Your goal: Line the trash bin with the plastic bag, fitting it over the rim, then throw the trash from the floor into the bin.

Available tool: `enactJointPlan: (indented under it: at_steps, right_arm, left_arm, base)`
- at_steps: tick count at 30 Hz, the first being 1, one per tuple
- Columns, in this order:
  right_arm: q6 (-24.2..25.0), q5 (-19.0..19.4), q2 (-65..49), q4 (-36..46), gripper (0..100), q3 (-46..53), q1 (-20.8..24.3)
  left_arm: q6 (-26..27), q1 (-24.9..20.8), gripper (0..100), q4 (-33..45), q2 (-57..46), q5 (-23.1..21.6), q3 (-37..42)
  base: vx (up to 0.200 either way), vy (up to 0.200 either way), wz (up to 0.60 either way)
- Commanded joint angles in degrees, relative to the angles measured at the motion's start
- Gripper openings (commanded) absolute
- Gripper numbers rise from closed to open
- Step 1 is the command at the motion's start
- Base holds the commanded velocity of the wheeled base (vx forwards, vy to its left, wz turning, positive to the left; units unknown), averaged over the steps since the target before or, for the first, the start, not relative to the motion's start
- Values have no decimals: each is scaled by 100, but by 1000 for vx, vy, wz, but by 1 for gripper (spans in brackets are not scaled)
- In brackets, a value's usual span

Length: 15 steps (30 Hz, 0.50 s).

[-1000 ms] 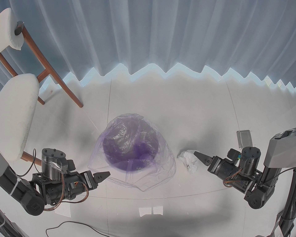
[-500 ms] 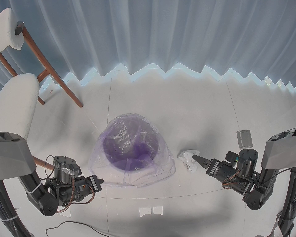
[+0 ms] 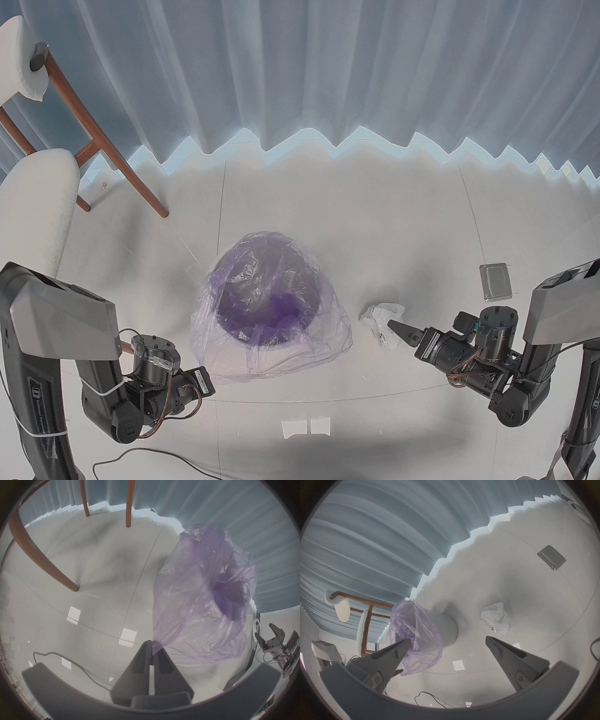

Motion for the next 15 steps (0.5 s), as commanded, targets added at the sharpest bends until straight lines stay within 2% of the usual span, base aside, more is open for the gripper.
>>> enactJointPlan:
  at_steps: [1,11,15]
  right_arm:
    - [-2,-5,213,-100,100,6,80]
    - [-2,-14,257,-100,100,6,98]
    - [-2,-14,266,-100,100,6,98]
  left_arm:
    - [140,14,0,-551,907,145,-64]
    - [280,128,0,-1553,1461,154,-187]
    - [280,119,0,-1606,1452,154,-143]
  base:
    - [0,0,0]
    - [0,0,0]
    - [0,0,0]
